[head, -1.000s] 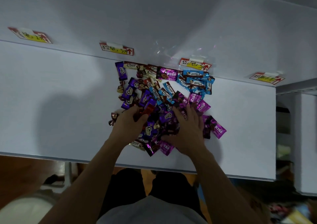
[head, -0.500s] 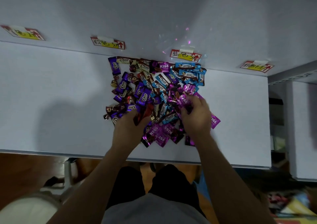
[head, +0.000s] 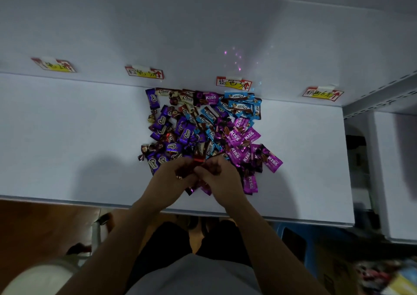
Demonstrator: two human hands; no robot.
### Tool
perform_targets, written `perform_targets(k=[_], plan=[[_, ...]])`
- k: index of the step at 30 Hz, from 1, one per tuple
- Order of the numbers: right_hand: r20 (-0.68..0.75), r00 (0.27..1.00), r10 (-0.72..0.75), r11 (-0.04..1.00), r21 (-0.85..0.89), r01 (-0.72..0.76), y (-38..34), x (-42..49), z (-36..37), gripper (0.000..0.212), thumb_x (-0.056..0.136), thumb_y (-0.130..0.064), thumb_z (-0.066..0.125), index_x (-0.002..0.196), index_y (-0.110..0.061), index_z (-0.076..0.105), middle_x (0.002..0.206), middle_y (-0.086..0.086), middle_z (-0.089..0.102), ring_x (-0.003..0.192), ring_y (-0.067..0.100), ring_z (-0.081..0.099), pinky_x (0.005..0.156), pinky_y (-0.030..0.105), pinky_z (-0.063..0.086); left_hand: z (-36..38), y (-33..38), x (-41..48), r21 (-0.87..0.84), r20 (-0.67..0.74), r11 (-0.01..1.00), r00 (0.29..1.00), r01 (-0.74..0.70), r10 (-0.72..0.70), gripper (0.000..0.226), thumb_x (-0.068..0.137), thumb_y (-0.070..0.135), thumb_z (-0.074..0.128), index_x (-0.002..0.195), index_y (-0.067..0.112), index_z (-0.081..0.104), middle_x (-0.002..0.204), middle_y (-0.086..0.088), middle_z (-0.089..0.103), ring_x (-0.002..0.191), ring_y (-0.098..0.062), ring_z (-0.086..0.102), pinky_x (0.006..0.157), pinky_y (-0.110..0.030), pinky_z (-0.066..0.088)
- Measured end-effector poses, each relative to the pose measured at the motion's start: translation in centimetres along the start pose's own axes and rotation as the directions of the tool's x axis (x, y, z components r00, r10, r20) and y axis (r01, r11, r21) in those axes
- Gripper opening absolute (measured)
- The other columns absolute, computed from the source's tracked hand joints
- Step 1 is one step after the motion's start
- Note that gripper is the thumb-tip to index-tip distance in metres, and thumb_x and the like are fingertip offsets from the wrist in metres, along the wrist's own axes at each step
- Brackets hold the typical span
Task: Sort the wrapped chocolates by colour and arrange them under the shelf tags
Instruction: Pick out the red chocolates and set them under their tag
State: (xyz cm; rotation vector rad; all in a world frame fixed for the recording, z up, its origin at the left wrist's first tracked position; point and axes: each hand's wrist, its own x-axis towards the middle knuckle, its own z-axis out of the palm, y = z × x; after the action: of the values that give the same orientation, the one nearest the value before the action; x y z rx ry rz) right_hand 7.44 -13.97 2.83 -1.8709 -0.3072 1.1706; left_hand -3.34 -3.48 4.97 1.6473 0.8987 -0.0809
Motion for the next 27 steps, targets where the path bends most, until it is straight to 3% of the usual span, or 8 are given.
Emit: perform_targets(k=[3, 6, 10, 14, 17, 20, 23, 27], plan=[[-0.004, 1.000, 0.005, 0.994, 0.105, -0.005, -0.8, -0.4, -0.4, 0.019, 0.085, -0.020, 0.072, 0.094, -0.012, 0.057, 0.090, 0.014, 0.065, 0.081, 0.027, 0.067, 0.074, 0.038, 0.059, -0.5, 0.9, -1.4, -0.071, -0.055, 0.997, 0.998, 0.014, -0.018, 0.026, 0.086, 0.005, 0.067, 0.100, 0.026, 0.068, 0.082, 0.009, 0.072, 0.065, 0.000, 0.062, 0.057, -0.011, 0.045], [0.044, 0.998, -0.032, 0.997, 0.074, 0.029, -2.0, -0.5, -0.5, 0.023, 0.084, -0.020, 0.074, 0.095, -0.011, 0.056, 0.088, 0.010, 0.065, 0.078, 0.018, 0.067, 0.074, 0.034, 0.059, -0.9, 1.0, -2.7, -0.065, -0.158, 0.997, 0.986, 0.034, -0.044, 0.021, 0.085, 0.007, 0.069, 0.095, 0.026, 0.067, 0.076, 0.005, 0.072, 0.063, -0.001, 0.063, 0.055, -0.010, 0.043], [0.218, 0.974, -0.067, 0.995, 0.093, 0.048, -3.9, -1.0, 0.4, 0.016, 0.084, -0.009, 0.071, 0.097, -0.011, 0.062, 0.085, 0.008, 0.070, 0.071, 0.019, 0.069, 0.068, 0.034, 0.060, -2.3, 0.2, -4.6, -0.057, -0.253, 0.995, 0.962, 0.087, -0.099, 0.010, 0.085, 0.017, 0.071, 0.089, 0.026, 0.067, 0.073, 0.007, 0.070, 0.059, 0.001, 0.060, 0.053, -0.011, 0.043], [0.331, 0.942, -0.052, 0.996, -0.048, 0.072, -4.9, -1.5, 2.3, 0.008, 0.086, -0.008, 0.069, 0.093, -0.006, 0.066, 0.079, 0.012, 0.070, 0.064, 0.016, 0.066, 0.067, 0.034, 0.059, -4.8, -0.9, -5.8, -0.145, -0.318, 0.982, 0.934, 0.124, -0.165, 0.002, 0.090, 0.021, 0.065, 0.090, 0.021, 0.067, 0.068, 0.009, 0.066, 0.052, 0.005, 0.055, 0.052, -0.011, 0.040], [0.326, 0.943, -0.071, 0.972, -0.189, 0.138, -6.0, -1.4, 5.7, 0.008, 0.088, -0.012, 0.067, 0.095, -0.008, 0.065, 0.078, 0.006, 0.071, 0.060, 0.010, 0.065, 0.056, 0.023, 0.052, -7.8, -2.5, -6.1, -0.131, -0.376, 0.988, 0.917, 0.087, -0.131, 0.007, 0.092, 0.022, 0.062, 0.090, 0.022, 0.069, 0.067, 0.008, 0.065, 0.054, 0.004, 0.055, 0.058, -0.019, 0.043], [0.342, 0.931, -0.124, 0.901, -0.355, 0.250, -7.7, -0.7, 10.0, 0.004, 0.090, -0.021, 0.064, 0.089, -0.019, 0.067, 0.077, 0.000, 0.071, 0.063, 0.010, 0.068, 0.063, 0.033, 0.057, -12.0, -4.5, -5.9, -0.084, -0.396, 0.996, 0.915, 0.044, -0.073, 0.008, 0.092, 0.024, 0.063, 0.091, 0.029, 0.069, 0.066, 0.010, 0.066, 0.058, 0.000, 0.058, 0.059, -0.022, 0.045], [0.277, 0.950, -0.143, 0.853, -0.452, 0.260, -9.4, -0.5, 15.0, 0.009, 0.089, -0.026, 0.065, 0.083, -0.020, 0.067, 0.073, -0.002, 0.071, 0.058, 0.009, 0.068, 0.066, 0.038, 0.057, -17.4, -6.5, -6.1, 0.001, -0.391, 1.000, 0.920, 0.016, -0.015, 0.016, 0.090, 0.028, 0.064, 0.087, 0.044, 0.063, 0.069, 0.009, 0.067, 0.057, -0.007, 0.061, 0.056, -0.019, 0.049], [0.151, 0.971, -0.188, 0.833, -0.499, 0.239, -11.6, -0.3, 22.2, 0.011, 0.088, -0.028, 0.066, 0.078, -0.023, 0.064, 0.067, -0.003, 0.069, 0.055, 0.011, 0.066, 0.065, 0.035, 0.056, -24.5, -9.6, -7.3, -0.055, -0.413, 0.998, 0.909, 0.033, -0.052, 0.010, 0.090, 0.028, 0.065, 0.098, 0.033, 0.068, 0.070, 0.004, 0.065, 0.048, -0.009, 0.060, 0.050, -0.016, 0.048]])
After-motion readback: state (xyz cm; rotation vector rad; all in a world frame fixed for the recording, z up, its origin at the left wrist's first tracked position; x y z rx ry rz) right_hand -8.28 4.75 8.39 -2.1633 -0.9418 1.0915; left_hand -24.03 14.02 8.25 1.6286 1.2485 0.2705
